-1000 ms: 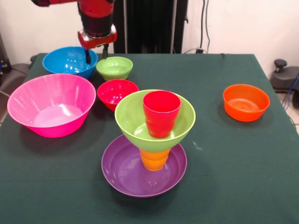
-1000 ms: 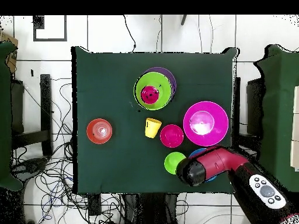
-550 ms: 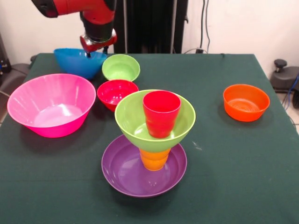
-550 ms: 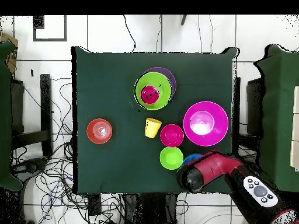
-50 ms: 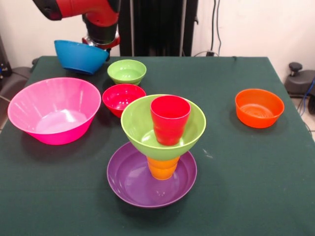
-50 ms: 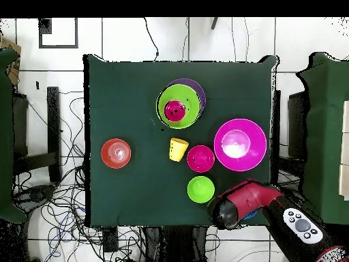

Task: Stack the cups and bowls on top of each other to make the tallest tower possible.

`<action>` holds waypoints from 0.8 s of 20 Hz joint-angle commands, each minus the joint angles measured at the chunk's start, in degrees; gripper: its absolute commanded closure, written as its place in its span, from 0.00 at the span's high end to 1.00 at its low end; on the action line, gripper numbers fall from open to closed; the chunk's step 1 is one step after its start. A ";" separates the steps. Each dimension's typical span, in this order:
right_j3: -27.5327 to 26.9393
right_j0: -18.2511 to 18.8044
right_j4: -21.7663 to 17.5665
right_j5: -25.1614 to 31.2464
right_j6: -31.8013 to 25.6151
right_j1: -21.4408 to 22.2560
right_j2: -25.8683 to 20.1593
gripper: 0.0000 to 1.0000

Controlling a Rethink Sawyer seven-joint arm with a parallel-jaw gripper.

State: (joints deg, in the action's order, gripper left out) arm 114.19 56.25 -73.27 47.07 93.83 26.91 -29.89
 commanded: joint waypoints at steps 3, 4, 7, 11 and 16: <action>-4.82 -0.94 -2.10 -3.77 -11.06 -0.27 -0.13 1.00; -4.45 -0.73 -1.23 -3.55 -11.18 0.23 -0.45 1.00; -2.27 0.63 3.22 -3.43 -11.06 2.32 -2.50 1.00; -0.54 1.52 7.21 -3.60 -9.87 4.99 -4.21 1.00; -0.94 1.36 8.69 -3.31 -10.80 5.46 -4.86 1.00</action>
State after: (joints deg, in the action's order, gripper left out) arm 114.23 58.55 -66.70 47.07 93.83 30.87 -30.39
